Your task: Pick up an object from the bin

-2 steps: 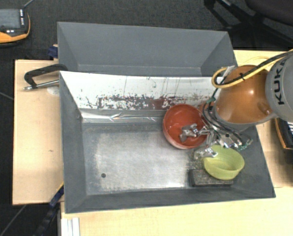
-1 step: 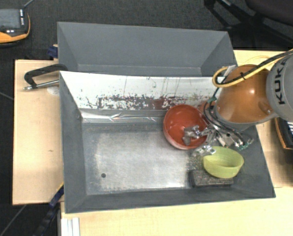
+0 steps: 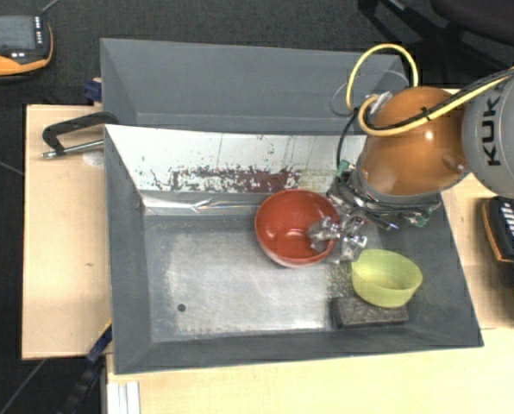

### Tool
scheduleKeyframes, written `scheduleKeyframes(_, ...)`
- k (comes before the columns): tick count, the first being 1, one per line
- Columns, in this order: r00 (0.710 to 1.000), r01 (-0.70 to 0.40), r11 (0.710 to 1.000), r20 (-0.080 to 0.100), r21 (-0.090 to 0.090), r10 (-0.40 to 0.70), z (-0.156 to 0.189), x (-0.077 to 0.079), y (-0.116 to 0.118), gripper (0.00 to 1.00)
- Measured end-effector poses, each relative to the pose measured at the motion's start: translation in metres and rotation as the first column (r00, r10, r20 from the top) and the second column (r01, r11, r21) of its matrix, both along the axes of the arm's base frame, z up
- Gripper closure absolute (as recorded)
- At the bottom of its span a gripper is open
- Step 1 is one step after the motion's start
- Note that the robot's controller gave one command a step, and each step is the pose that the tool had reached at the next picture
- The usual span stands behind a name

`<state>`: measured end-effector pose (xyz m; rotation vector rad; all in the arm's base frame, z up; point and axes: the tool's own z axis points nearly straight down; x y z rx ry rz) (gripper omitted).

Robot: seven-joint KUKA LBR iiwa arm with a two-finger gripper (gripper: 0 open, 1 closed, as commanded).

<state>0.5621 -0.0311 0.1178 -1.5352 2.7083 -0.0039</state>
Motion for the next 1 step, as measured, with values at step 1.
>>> scheduleKeyframes(1, 0.999, -0.035, 0.999, 0.015, 0.004, 0.035, 0.1059, 0.035, 0.0628, 1.0)
